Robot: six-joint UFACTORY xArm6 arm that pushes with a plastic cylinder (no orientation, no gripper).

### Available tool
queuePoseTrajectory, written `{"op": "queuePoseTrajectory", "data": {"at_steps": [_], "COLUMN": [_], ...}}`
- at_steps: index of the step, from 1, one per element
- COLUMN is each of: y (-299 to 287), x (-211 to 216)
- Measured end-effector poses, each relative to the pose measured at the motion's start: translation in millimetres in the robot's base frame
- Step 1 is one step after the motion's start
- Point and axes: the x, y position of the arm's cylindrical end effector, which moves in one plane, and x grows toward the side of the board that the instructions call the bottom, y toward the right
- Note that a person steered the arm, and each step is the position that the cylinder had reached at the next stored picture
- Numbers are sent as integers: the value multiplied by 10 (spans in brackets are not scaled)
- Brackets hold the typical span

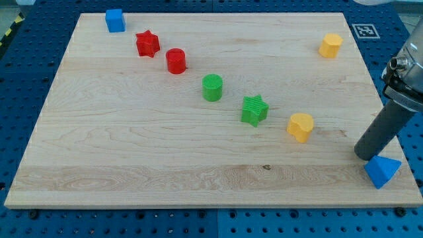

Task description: Touch the green star

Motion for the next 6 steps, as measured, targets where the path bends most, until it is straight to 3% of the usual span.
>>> {"op": "queuePoseTrajectory", "data": {"at_steps": [2, 4, 6], "y": [-285, -1191, -1575], "x": [-489, -809, -771]}}
